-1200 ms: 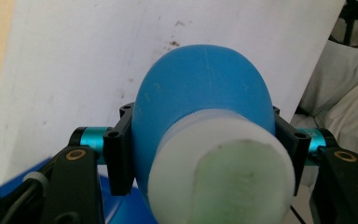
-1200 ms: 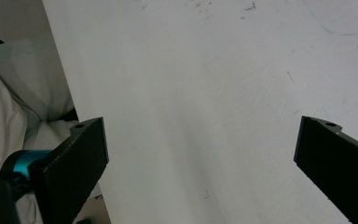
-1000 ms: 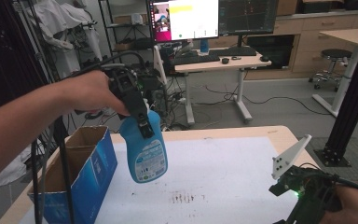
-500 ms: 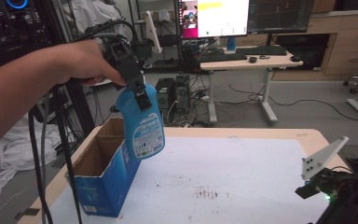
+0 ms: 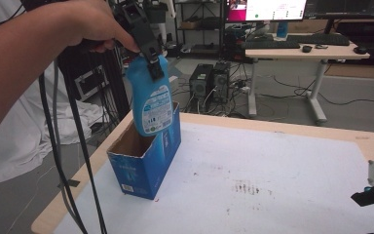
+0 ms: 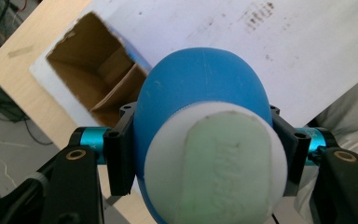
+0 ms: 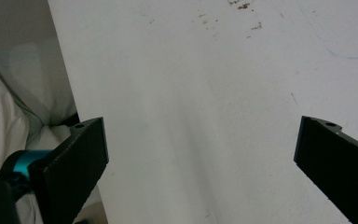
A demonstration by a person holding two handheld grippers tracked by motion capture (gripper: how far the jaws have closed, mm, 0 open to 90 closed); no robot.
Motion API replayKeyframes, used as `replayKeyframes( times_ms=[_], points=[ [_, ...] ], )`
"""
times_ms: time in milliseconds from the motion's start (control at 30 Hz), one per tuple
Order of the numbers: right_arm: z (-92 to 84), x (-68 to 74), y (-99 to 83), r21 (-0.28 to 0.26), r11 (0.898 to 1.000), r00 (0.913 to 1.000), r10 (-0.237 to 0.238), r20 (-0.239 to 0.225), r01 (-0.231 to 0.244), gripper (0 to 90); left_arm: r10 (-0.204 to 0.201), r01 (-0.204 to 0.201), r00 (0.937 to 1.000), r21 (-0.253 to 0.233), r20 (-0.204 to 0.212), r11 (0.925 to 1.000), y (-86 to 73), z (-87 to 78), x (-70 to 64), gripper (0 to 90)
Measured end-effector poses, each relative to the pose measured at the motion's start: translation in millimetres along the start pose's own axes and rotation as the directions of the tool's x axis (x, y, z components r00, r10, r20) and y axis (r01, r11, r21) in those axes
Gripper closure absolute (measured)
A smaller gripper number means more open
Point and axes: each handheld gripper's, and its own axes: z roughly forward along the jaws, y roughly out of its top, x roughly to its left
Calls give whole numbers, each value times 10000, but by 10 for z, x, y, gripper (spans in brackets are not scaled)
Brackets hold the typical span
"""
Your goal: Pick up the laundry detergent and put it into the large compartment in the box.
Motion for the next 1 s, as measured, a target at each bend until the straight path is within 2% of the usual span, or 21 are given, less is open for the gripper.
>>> replayKeyframes(
  times_ms=[133, 267, 400, 700, 900, 1000],
  points=[
    [29, -2, 29, 8, 10000, 10000, -53, -35, 53, 19, -390, 391, 9992, 168, -106, 9991, -94, -3, 100, 377],
    [42, -4, 46, 17, 10000, 10000, -62, -65, 62, 19, -431, 435, 9988, 188, -214, 9989, -141, 5, 146, 377],
    [56, -7, 62, 12, 10000, 9999, -83, -87, 83, 20, -286, 293, 9991, 225, -314, 9993, -188, 58, 211, 377],
    [67, -13, 59, -1, 10000, 10000, 11, -57, -11, 19, -35, 36, 10000, 289, -32, 9996, -253, 232, 370, 377],
    [87, -32, 73, 83, 10000, 9999, 49, -93, -48, 20, 163, -161, 9999, 309, -56, 9994, -288, 341, 468, 377],
    [103, -41, 84, 105, 9999, 9999, 51, -98, -50, 20, 390, -389, 9992, 254, -8, 9989, -304, 423, 486, 377]
  ],
)
